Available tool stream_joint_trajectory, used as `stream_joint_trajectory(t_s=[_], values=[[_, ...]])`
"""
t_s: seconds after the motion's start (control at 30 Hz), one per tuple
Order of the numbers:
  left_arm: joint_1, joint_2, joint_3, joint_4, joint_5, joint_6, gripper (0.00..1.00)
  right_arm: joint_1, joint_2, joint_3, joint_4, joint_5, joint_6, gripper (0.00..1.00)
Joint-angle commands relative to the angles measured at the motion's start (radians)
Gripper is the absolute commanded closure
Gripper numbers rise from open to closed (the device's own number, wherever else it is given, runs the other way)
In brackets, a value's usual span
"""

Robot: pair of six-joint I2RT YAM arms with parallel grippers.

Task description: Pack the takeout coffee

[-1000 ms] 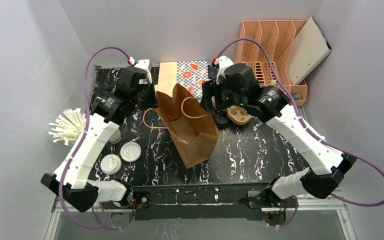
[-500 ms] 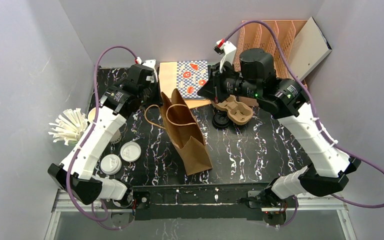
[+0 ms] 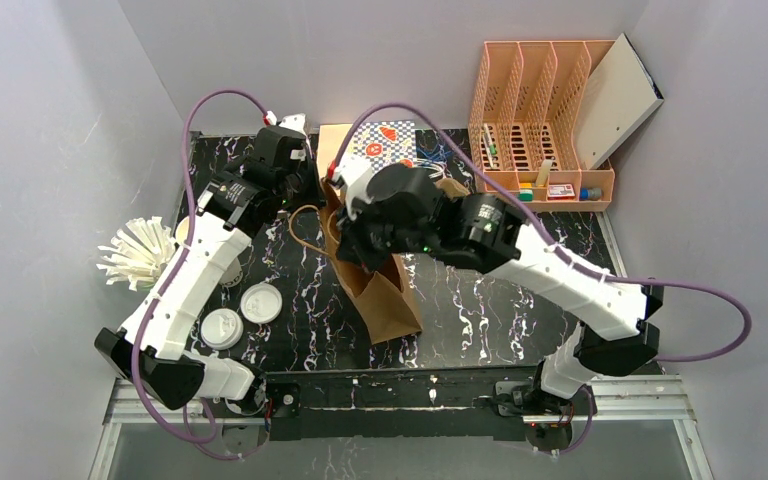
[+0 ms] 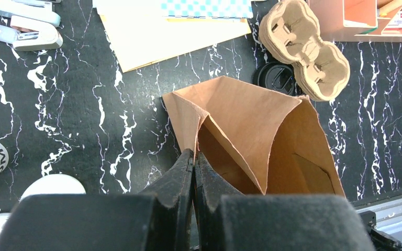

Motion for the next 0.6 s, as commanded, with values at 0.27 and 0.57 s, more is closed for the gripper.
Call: stream_joint_trajectory(t_s=[0.27, 0.57], values=[[0.002, -0.017, 0.034, 0.001, -0.020, -0.014, 0.98, 0.140, 0.078, -0.063, -0.085, 0.469, -0.009, 0.99], [0.002, -0.019, 0.026, -0.004, -0.024, 0.003, 0.98, 0.140, 0.063, -0.175, -0.010, 0.665, -0.077, 0.99]])
